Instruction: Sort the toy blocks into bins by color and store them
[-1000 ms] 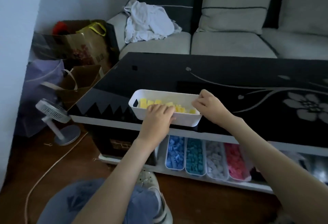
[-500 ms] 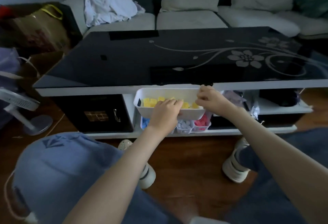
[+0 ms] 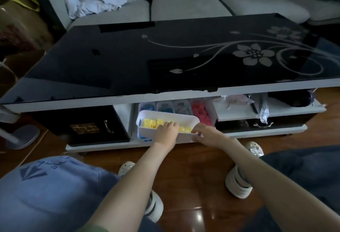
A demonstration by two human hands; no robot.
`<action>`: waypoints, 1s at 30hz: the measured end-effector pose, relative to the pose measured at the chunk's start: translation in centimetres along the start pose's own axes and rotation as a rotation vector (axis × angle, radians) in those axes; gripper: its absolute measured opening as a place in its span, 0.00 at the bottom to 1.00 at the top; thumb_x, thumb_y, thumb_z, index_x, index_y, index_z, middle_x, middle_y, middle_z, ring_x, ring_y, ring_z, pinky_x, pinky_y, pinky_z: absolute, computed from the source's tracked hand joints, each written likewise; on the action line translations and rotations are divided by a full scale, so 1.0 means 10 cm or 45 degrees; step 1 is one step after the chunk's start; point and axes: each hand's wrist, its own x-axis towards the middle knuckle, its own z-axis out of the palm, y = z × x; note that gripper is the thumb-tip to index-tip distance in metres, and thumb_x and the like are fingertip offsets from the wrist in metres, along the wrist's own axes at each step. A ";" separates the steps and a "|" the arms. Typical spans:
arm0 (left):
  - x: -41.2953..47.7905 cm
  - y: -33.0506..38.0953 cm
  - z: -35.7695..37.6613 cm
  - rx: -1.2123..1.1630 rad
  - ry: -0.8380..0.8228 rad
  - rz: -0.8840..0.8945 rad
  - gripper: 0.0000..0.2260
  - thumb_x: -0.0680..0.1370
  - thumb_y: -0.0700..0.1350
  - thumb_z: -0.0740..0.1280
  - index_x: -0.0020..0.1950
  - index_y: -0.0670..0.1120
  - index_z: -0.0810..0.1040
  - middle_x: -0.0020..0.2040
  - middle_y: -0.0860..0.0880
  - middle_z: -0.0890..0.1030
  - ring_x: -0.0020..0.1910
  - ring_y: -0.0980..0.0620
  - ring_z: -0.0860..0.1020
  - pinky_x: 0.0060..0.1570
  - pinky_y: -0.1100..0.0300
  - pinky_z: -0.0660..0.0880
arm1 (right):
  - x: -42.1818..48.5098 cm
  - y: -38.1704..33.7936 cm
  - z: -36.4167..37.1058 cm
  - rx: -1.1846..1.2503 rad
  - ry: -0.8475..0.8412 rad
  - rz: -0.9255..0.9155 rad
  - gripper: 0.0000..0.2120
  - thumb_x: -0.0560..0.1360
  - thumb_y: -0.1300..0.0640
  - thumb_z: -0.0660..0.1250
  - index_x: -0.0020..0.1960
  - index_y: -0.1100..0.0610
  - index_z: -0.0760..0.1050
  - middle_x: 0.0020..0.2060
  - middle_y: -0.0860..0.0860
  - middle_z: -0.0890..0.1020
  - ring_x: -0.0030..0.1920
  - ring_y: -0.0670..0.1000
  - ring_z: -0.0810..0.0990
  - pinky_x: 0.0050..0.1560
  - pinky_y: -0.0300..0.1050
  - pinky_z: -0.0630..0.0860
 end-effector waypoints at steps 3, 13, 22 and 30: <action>0.13 -0.01 0.15 -0.009 -0.024 -0.039 0.16 0.77 0.37 0.64 0.64 0.42 0.70 0.60 0.44 0.76 0.59 0.45 0.74 0.55 0.54 0.72 | 0.16 0.10 0.13 -0.020 0.069 0.002 0.09 0.78 0.58 0.62 0.54 0.61 0.76 0.52 0.54 0.77 0.54 0.53 0.75 0.54 0.42 0.70; 0.73 0.04 0.44 -0.104 -0.198 -0.076 0.21 0.75 0.30 0.60 0.68 0.40 0.66 0.61 0.41 0.73 0.59 0.43 0.74 0.53 0.54 0.74 | 0.76 0.51 0.15 -0.334 0.040 0.224 0.15 0.73 0.71 0.58 0.57 0.61 0.72 0.55 0.55 0.77 0.51 0.54 0.79 0.51 0.49 0.78; 0.93 -0.08 0.65 -0.204 -0.162 -0.084 0.28 0.74 0.32 0.63 0.73 0.44 0.62 0.71 0.44 0.65 0.69 0.44 0.63 0.69 0.51 0.61 | 0.92 0.65 0.12 -0.288 0.024 0.251 0.16 0.81 0.57 0.56 0.66 0.58 0.70 0.66 0.53 0.71 0.62 0.54 0.74 0.56 0.50 0.75; 0.90 -0.13 0.64 -0.225 -0.099 -0.032 0.26 0.75 0.32 0.62 0.72 0.42 0.62 0.73 0.44 0.61 0.73 0.45 0.57 0.72 0.50 0.54 | 0.90 0.64 0.15 -0.372 0.198 0.245 0.21 0.79 0.48 0.58 0.69 0.54 0.67 0.70 0.51 0.68 0.68 0.55 0.69 0.68 0.49 0.63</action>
